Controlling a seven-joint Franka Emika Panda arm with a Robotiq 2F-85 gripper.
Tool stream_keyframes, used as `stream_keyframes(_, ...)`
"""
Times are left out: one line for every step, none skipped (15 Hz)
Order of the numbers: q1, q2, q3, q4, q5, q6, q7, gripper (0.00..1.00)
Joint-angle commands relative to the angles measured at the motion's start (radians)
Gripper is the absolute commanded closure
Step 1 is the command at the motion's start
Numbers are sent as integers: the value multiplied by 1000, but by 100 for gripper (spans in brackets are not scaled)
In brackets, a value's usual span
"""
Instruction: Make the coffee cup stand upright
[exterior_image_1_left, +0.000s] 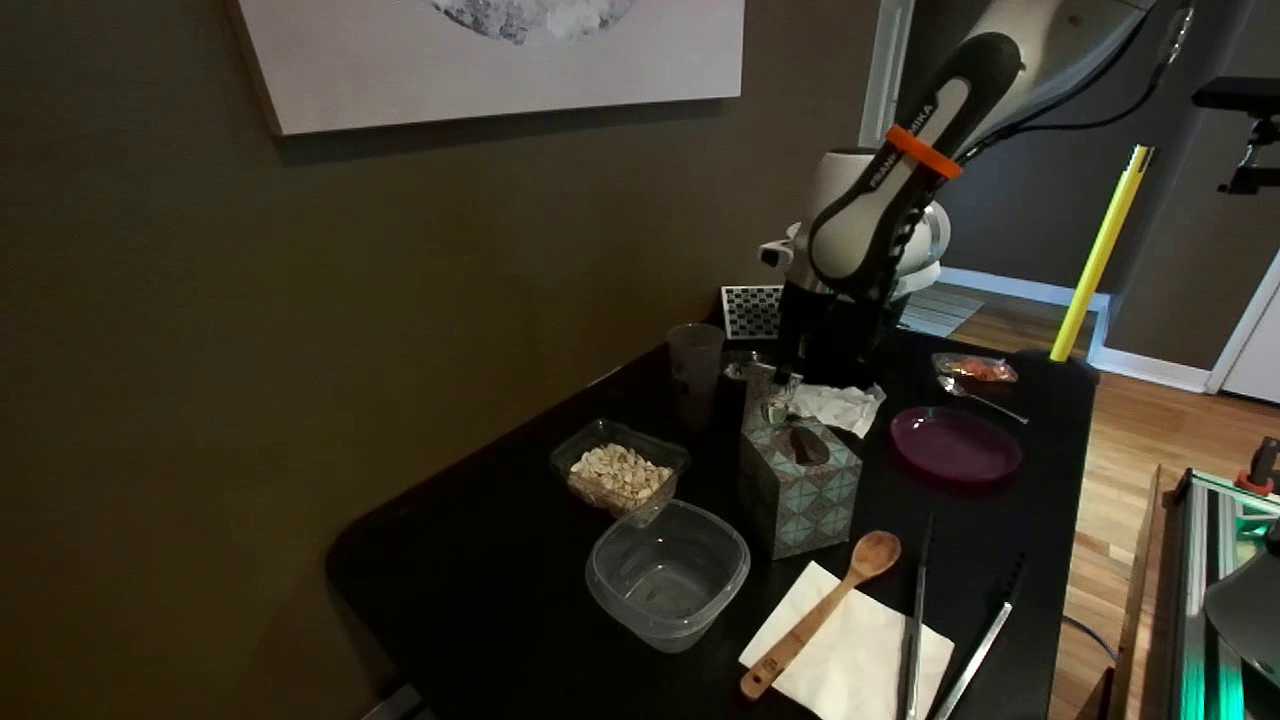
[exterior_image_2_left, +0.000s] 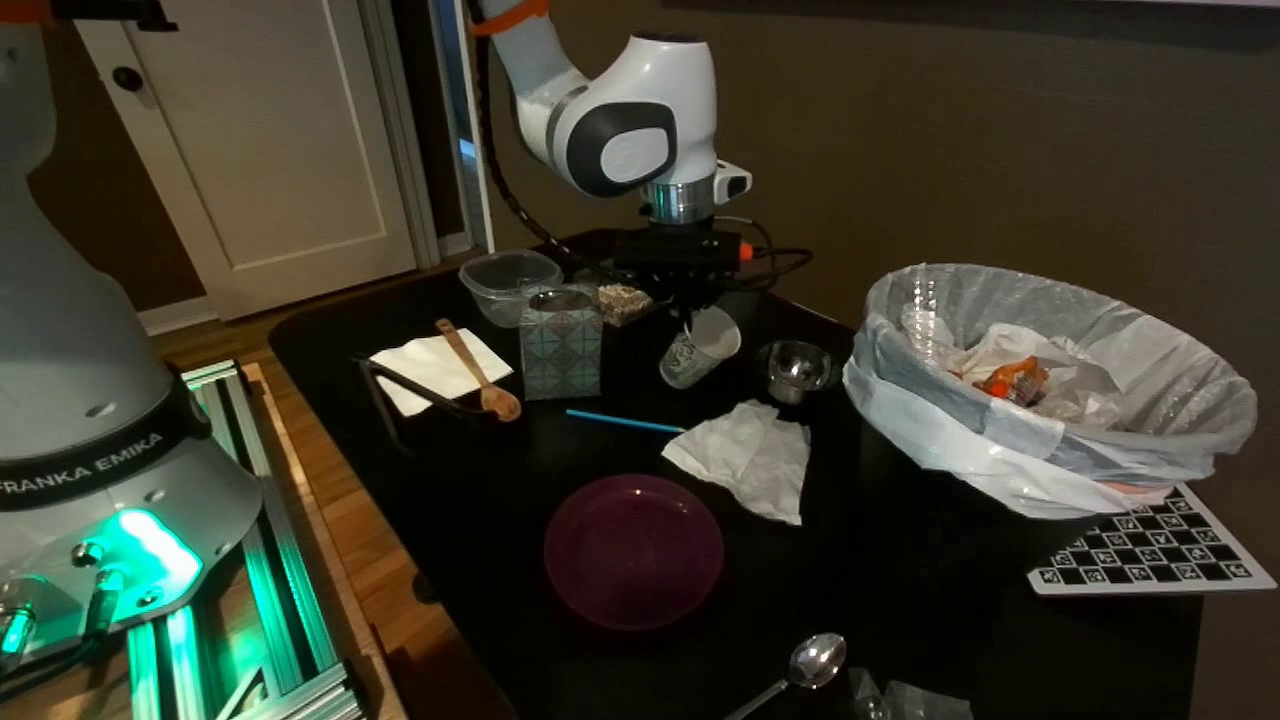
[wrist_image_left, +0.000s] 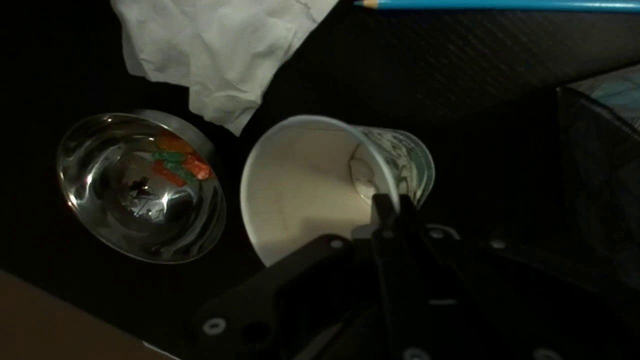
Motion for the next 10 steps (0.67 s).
stream_keyframes(114, -24, -122, -82, -224, 107, 131, 99)
stream_keyframes(147, -20, -162, -86, -290, 126, 165, 99)
stream_keyframes(174, -16, -194, -90, -345, 142, 197, 95)
stream_keyframes(206, -10, -233, -88, -402, 159, 230, 71)
stream_keyframes(230, -4, -262, -85, -449, 171, 261, 70)
stream_keyframes(253, -1, -288, -81, -488, 184, 295, 67)
stream_keyframes(292, -3, -320, -82, -475, 189, 294, 60)
stream_keyframes(300, -7, -327, -82, -480, 193, 310, 51)
stream_keyframes(301, -15, -322, -85, -464, 188, 311, 45)
stream_keyframes(255, -35, -273, -86, -482, 161, 344, 38)
